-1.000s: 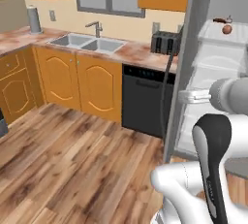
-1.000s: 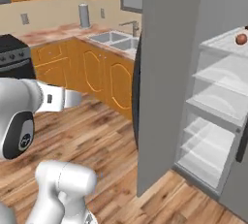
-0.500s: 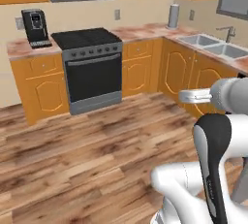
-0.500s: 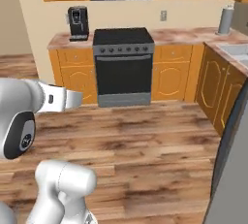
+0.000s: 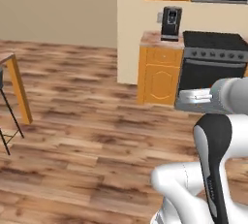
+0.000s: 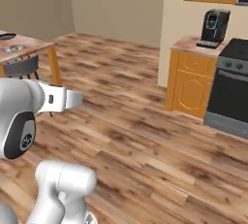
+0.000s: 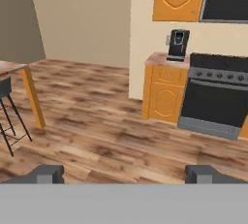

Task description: Transport the steak and onion to the fridge. Place the steak on the rack containing meat and place the onion on the rack containing the vegetable, ensuring meats and vegetables are on different racks.

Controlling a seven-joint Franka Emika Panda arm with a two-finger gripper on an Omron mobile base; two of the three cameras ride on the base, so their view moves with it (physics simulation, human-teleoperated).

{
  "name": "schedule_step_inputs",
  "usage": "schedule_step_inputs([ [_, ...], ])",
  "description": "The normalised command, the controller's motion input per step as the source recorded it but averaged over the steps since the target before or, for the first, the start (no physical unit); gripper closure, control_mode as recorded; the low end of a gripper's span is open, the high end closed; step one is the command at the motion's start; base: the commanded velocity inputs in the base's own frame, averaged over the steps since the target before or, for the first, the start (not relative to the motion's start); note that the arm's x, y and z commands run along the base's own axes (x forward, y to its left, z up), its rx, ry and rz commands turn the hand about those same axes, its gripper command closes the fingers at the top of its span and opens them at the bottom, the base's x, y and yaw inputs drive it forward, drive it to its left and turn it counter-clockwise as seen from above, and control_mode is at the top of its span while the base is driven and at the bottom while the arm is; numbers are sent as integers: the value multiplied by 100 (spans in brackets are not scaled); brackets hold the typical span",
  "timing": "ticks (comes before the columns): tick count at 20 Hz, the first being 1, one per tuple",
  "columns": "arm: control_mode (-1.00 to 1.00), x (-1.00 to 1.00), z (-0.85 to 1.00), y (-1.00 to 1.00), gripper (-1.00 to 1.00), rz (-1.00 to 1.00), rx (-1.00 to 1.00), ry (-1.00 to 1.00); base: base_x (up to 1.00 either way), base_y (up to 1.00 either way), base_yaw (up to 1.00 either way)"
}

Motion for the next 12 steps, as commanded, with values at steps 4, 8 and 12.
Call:
schedule_step_inputs([
  [4,100,0,0,0,-100,0,0,0,57,27,80],
  [8,100,0,0,0,-100,0,0,0,100,93,30],
  [12,100,0,0,0,-100,0,0,0,100,15,27],
])
